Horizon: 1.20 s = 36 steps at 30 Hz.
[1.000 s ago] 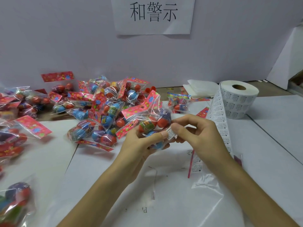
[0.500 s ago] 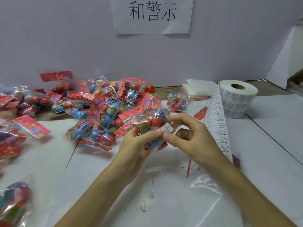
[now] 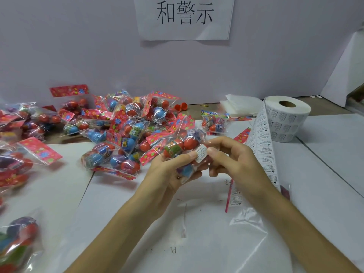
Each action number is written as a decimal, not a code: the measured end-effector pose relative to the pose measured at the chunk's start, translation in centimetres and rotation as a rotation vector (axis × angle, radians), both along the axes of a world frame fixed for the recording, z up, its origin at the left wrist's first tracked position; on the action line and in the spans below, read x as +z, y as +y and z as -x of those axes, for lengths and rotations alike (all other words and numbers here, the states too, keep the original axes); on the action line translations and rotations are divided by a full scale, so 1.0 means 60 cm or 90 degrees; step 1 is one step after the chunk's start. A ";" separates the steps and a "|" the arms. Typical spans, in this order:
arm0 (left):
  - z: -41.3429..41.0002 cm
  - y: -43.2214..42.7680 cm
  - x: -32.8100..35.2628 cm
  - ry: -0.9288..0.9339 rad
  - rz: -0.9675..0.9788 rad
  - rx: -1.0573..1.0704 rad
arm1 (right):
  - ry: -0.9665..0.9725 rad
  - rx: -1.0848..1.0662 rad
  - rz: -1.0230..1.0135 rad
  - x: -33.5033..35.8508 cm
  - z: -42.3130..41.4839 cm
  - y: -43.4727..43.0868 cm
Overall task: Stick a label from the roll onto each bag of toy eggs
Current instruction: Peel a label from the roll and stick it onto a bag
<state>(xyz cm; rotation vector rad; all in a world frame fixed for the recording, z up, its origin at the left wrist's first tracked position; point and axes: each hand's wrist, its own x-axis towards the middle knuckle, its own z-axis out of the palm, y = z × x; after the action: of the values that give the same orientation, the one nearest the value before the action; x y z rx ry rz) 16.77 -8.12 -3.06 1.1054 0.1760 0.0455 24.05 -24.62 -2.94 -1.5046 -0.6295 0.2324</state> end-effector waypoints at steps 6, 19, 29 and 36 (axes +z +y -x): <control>0.002 -0.008 -0.005 -0.039 -0.057 -0.022 | -0.038 -0.043 0.019 -0.005 0.001 0.001; 0.000 -0.007 -0.006 -0.043 -0.134 0.012 | -0.071 -0.088 0.071 -0.005 0.005 0.001; -0.002 -0.006 -0.005 -0.028 -0.112 0.025 | -0.042 -0.045 0.027 -0.007 -0.003 -0.002; -0.003 -0.005 -0.005 -0.010 -0.134 0.052 | -0.038 -0.038 0.033 -0.007 -0.003 -0.001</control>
<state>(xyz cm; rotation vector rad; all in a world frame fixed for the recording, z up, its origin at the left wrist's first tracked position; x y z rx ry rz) 16.97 -8.43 -3.36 1.3079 0.2055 0.1477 24.24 -24.66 -3.37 -1.5818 -0.6292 0.1605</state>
